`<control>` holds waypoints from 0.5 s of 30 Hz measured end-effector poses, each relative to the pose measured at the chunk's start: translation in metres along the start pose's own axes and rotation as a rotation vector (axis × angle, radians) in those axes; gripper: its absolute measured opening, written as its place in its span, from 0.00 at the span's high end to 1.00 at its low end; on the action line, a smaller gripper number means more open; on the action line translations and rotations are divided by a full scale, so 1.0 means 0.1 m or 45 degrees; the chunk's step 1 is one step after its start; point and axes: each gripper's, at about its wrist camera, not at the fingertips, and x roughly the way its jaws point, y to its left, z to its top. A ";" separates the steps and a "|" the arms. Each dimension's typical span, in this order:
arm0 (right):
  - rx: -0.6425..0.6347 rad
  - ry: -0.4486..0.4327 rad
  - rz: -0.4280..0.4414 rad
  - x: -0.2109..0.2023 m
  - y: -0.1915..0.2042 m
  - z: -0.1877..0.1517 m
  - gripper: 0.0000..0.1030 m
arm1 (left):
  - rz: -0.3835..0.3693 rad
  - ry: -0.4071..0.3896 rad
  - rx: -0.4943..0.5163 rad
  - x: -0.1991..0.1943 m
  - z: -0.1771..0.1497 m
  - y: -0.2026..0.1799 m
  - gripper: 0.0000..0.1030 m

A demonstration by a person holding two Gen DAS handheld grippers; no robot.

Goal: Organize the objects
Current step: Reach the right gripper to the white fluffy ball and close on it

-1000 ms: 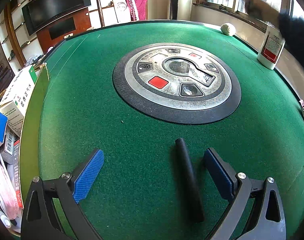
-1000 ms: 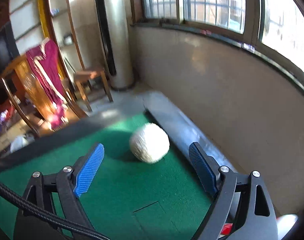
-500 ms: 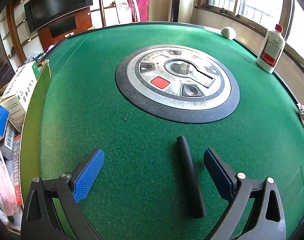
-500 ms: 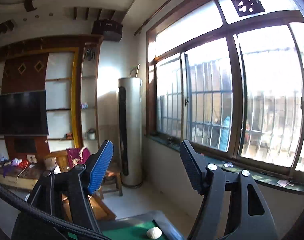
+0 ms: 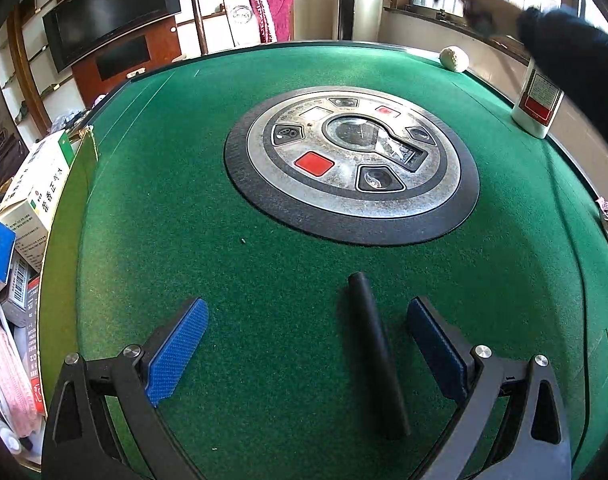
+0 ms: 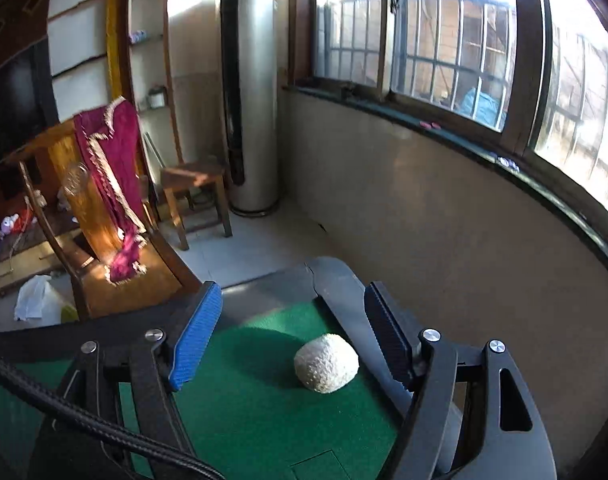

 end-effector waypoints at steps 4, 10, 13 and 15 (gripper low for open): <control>0.027 0.127 -0.048 0.46 -0.21 -0.21 0.28 | 0.003 0.001 -0.001 0.00 0.01 -0.01 0.05; 0.082 0.201 -0.054 0.68 -0.40 -0.46 0.40 | 0.004 0.000 -0.001 0.00 0.01 -0.02 0.05; 0.080 0.181 -0.032 0.65 -0.37 -0.49 0.47 | 0.006 0.001 0.000 0.00 0.01 -0.03 0.05; 0.094 0.184 -0.005 0.55 -0.38 -0.51 0.49 | 0.007 0.002 -0.001 0.00 0.02 -0.02 0.05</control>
